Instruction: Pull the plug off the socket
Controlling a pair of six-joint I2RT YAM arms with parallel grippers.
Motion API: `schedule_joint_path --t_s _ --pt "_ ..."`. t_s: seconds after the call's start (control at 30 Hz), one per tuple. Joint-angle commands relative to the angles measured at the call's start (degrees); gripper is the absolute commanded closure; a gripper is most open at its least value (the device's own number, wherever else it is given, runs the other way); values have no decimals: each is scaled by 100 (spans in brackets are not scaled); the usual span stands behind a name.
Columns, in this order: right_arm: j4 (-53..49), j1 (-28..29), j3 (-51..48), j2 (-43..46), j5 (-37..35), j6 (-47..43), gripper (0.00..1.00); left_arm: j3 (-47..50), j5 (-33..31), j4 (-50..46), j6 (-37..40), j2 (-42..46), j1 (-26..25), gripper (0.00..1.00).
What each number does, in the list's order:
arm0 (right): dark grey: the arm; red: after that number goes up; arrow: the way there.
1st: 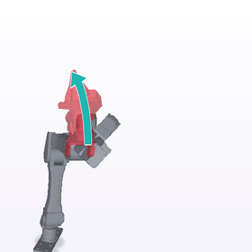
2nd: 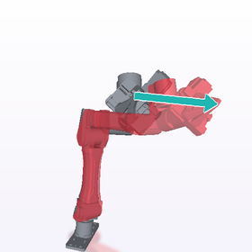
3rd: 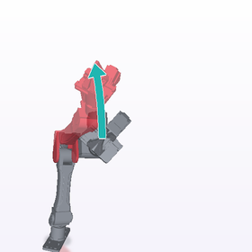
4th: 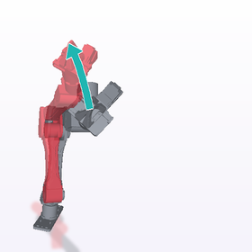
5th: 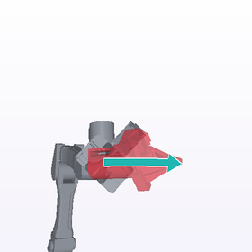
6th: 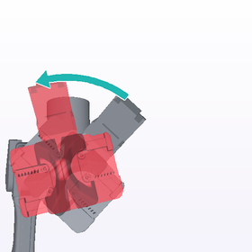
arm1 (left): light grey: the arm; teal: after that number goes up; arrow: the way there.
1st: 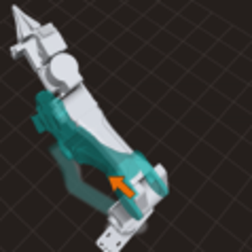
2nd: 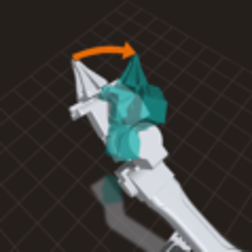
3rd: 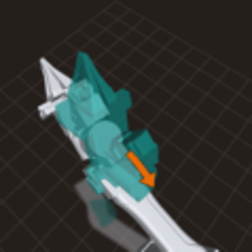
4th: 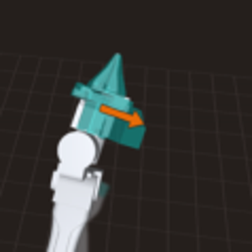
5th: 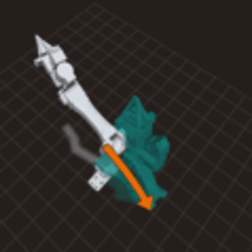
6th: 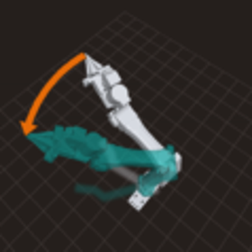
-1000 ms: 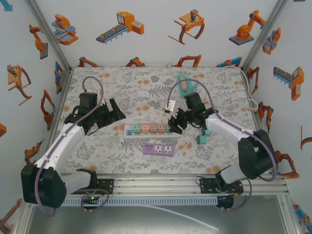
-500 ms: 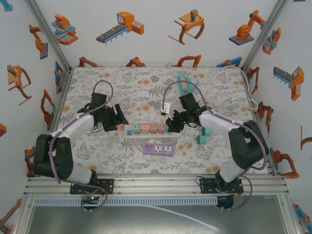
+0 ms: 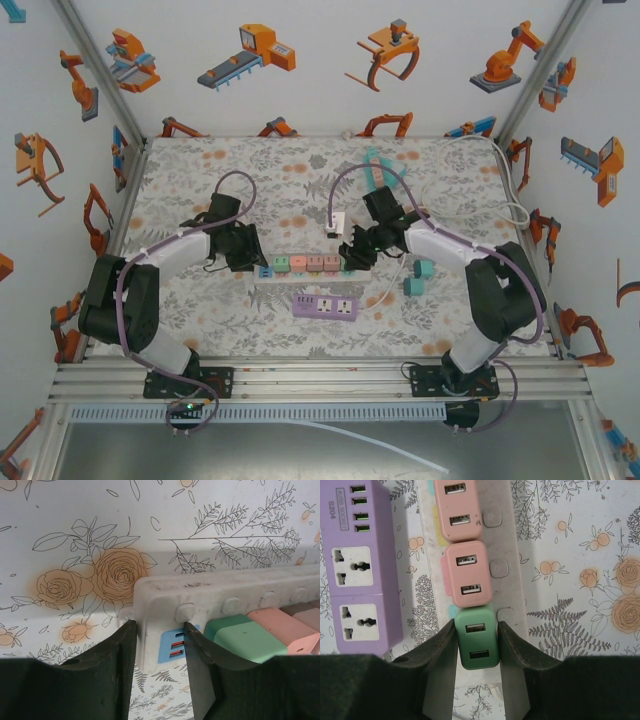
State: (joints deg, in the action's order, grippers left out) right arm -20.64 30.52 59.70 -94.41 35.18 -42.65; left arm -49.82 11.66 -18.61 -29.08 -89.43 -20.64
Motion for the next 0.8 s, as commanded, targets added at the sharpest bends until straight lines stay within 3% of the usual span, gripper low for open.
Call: schedule_joint_path --t_s 0.0,0.3,0.57,0.77 --pt "-32 55 254 -106 105 -103 67 256 29 -86 145 -56 -93 58" --pt "-425 156 538 -135 374 -182 75 421 -368 -526 70 -68 -244 58" --pt "-458 153 478 136 555 82 75 289 -780 -1001 84 -53 -329 57" --pt "-540 254 322 421 66 -173 76 306 -791 -1058 87 33 -349 57"
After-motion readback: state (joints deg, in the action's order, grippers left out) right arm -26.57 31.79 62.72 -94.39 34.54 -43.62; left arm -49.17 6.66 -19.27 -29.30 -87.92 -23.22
